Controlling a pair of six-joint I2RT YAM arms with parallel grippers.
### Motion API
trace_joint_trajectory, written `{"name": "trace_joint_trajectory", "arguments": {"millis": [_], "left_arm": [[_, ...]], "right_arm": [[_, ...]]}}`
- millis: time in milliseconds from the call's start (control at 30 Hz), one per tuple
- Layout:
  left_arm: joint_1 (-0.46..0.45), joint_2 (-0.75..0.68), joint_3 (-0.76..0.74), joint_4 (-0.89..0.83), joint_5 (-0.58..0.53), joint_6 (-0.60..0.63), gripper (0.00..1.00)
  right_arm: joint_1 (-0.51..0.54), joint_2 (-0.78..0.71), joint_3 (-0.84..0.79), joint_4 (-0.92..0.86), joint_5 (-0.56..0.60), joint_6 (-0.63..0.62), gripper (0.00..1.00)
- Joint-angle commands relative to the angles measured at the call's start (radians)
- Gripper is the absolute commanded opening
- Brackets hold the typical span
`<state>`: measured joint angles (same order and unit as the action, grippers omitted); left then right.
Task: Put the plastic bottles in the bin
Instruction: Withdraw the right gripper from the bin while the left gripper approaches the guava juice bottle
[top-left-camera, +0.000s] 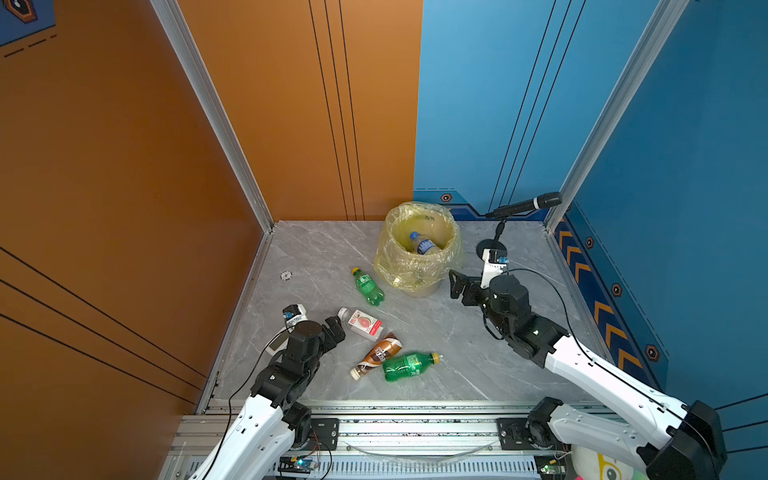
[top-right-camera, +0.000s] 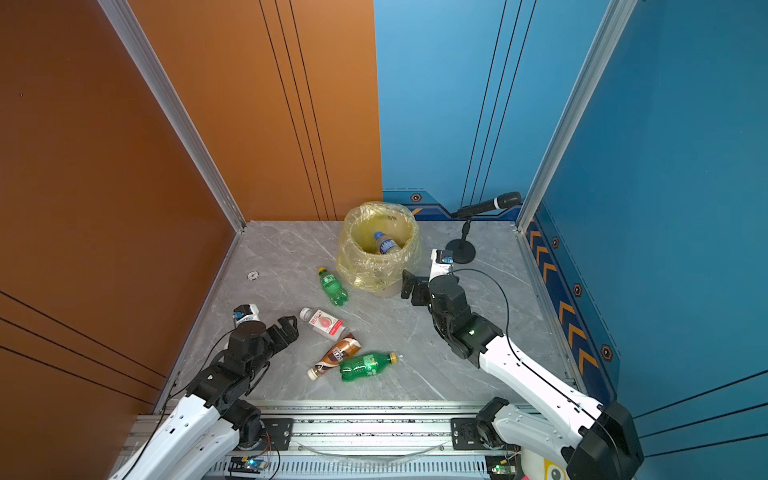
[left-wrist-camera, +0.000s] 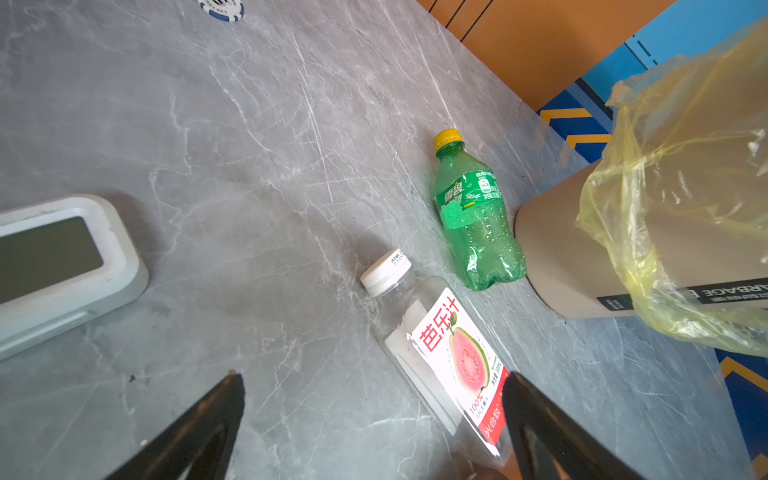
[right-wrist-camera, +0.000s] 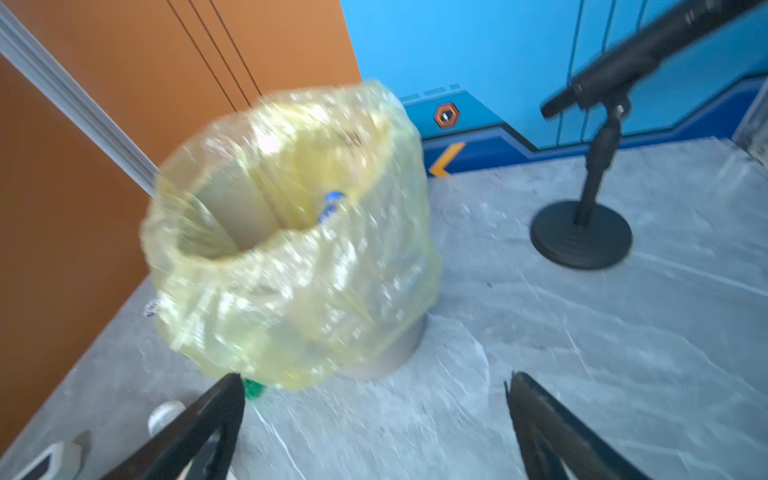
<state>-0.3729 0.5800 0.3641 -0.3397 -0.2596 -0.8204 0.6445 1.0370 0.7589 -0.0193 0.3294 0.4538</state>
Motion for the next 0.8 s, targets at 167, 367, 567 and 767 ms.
{"name": "trace_joint_trajectory", "arguments": {"millis": [167,367,567,767], "left_arm": [[0.007,0.099,0.057,0.004,0.063,-0.063,0.99],[0.005,0.292,0.181,-0.051,0.118,-0.079,1.00],[-0.048,0.481,0.270,-0.006,0.150,-0.095,1.00],[-0.085,0.636,0.315,0.048,0.170,-0.114,1.00]], "right_arm": [[-0.020,-0.041,-0.007,-0.084,0.058,0.045,1.00],[-0.029,-0.038,-0.022,-0.079,0.054,0.045,1.00],[-0.046,-0.050,-0.036,-0.090,0.046,0.047,1.00],[-0.059,-0.070,-0.059,-0.088,0.036,0.051,1.00]]}}
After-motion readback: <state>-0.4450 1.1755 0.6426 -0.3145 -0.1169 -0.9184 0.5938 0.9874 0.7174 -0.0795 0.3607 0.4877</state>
